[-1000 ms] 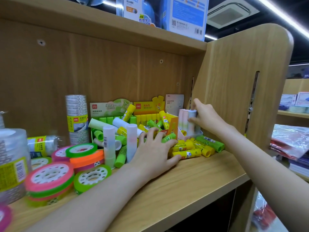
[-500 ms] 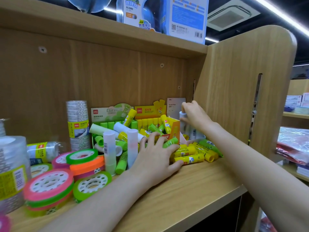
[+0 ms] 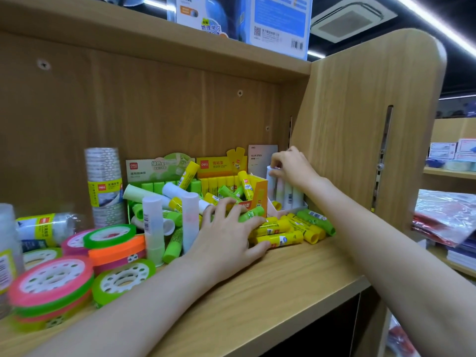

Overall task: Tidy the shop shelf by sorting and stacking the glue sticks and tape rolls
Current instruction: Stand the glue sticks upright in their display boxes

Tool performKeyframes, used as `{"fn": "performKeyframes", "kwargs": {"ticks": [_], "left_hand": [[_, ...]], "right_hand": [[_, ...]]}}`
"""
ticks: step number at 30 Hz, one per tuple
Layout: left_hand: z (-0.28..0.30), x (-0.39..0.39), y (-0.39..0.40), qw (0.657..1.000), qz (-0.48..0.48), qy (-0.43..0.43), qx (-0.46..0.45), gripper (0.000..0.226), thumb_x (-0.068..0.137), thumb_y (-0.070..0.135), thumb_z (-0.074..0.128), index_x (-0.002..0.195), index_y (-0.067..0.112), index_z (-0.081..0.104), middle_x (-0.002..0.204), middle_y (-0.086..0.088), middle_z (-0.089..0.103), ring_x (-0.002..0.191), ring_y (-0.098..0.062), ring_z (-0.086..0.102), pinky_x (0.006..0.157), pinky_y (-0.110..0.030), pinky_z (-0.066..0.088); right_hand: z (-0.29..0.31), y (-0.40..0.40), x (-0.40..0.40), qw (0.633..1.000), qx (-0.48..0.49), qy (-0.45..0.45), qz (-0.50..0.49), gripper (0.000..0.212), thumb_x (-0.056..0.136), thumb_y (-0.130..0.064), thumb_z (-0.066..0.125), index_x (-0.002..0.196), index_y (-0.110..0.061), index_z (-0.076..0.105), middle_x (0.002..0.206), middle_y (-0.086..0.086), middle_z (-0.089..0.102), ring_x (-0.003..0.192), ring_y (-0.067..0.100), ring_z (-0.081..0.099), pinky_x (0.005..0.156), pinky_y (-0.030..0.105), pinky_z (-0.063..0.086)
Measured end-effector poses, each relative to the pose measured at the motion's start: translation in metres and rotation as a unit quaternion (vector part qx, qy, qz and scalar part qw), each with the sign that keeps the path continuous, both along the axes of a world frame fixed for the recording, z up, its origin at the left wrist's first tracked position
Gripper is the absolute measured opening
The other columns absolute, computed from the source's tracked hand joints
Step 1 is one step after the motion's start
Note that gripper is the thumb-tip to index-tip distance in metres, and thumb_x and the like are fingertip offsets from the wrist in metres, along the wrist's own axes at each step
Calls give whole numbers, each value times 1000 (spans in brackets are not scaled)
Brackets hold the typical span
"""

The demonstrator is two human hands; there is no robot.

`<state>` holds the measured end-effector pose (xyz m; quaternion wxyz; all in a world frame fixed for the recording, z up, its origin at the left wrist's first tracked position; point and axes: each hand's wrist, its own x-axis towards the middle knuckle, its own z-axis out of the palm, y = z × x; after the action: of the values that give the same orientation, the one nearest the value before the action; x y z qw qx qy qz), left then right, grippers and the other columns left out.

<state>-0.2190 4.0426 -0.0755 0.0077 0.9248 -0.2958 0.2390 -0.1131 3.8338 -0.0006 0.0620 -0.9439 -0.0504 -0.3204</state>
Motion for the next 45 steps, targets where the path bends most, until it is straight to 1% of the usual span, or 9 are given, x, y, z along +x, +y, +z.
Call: {"fn": "performKeyframes", "kwargs": {"ticks": [2,4,7,12,21,26,31,41,45], "left_hand": [[-1,0,0,1000,-6,-9,-4,87,63,73,-1,138,43,31,144,6,31,137,-19,7,110,-40,9],[-1,1,0,1000,-8,-13,-8,92,58,70,-6,138,43,31,143,6,33,136,-19,7,109,-39,9],[-2,2,0,1000,-11,-17,-15,92,58,70,-6,137,43,32,142,6,33,137,-18,7,109,-39,9],[-2,1,1,1000,-16,-19,-20,90,59,70,-5,137,43,33,142,6,33,137,-18,7,110,-39,9],[-2,2,1,999,-22,-24,-29,89,61,70,-2,136,42,36,141,5,36,138,-19,10,109,-40,10],[-2,2,1,999,-17,-23,-21,90,60,70,-5,137,43,33,141,6,34,138,-17,8,109,-39,9],[-1,1,1,999,-20,-22,-23,90,60,70,-3,137,43,35,141,5,36,138,-18,9,109,-39,10],[-1,1,1,999,-21,-23,-25,90,60,70,-3,136,42,35,142,6,35,138,-18,9,110,-39,9],[-2,0,1,999,-24,-22,-31,89,61,70,-2,135,42,37,141,5,36,138,-18,10,110,-40,10]], "right_hand": [[1,3,-1,999,48,-5,24,11,86,-25,63,86,-14,59,98,10,61,100,27,44,76,29,29],[2,5,-4,997,62,-4,39,13,86,-22,64,87,-9,61,94,8,62,98,23,44,77,28,28],[7,7,-8,996,68,9,54,8,85,-18,65,86,-10,62,94,9,64,99,24,48,80,29,33],[11,7,-7,995,78,15,59,12,84,-16,66,89,-5,66,95,9,65,91,20,52,75,27,37],[6,9,-1,997,60,10,46,8,84,-12,65,88,-5,66,96,13,65,100,28,52,80,32,40],[12,8,-7,990,120,-19,70,11,83,-12,67,90,-4,68,87,6,61,84,17,53,70,25,37],[13,5,-12,994,86,6,66,9,82,-10,68,89,-4,69,82,5,58,80,18,51,69,23,37],[15,7,-9,993,99,17,63,10,84,-13,67,90,-5,67,91,9,64,85,18,53,70,24,37],[7,7,-4,998,61,7,26,14,87,-12,62,98,-4,65,102,15,62,102,26,50,77,25,36]]}}
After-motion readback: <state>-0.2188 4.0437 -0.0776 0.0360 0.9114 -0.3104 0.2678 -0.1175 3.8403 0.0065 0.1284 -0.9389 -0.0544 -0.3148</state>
